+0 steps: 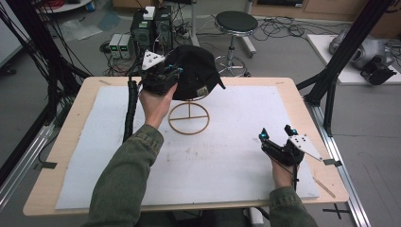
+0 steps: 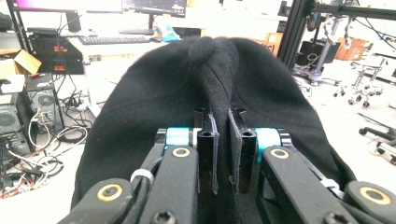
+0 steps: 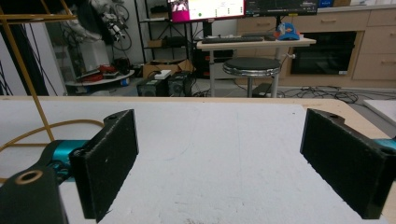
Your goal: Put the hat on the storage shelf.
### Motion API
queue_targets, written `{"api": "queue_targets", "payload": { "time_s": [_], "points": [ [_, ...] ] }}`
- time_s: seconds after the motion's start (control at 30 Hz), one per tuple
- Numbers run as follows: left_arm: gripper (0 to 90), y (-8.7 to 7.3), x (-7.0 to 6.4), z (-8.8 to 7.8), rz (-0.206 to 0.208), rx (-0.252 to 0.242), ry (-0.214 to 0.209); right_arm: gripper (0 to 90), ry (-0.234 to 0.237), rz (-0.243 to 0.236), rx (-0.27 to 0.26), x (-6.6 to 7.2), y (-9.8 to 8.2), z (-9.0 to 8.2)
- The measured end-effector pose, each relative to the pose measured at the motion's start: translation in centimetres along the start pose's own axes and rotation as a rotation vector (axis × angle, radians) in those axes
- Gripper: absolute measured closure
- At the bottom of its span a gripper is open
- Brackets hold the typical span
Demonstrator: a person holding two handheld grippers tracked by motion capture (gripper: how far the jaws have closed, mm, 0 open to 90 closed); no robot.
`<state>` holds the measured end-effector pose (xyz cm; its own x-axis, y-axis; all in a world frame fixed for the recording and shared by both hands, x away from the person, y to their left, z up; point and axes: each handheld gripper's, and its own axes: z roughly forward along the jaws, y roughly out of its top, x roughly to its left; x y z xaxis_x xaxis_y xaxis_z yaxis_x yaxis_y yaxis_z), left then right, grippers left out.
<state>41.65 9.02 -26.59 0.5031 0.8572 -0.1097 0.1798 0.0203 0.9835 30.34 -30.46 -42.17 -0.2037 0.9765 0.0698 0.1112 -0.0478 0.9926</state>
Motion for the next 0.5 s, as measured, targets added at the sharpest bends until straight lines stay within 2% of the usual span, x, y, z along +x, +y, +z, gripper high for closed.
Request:
{"api": "queue_targets", "payload": {
  "time_s": [0.2,0.5],
  "points": [
    [82.5,-0.39,-0.43,-0.18,0.02,0.002,-0.019,10.6,-0.003,0.002,-0.003,-0.1,0.01,-0.03],
    [77.2,-0.97,-0.28,-0.37,0.02,0.006,-0.034,10.6,-0.004,0.003,-0.001,-0.11,0.02,-0.08]
  ]
}}
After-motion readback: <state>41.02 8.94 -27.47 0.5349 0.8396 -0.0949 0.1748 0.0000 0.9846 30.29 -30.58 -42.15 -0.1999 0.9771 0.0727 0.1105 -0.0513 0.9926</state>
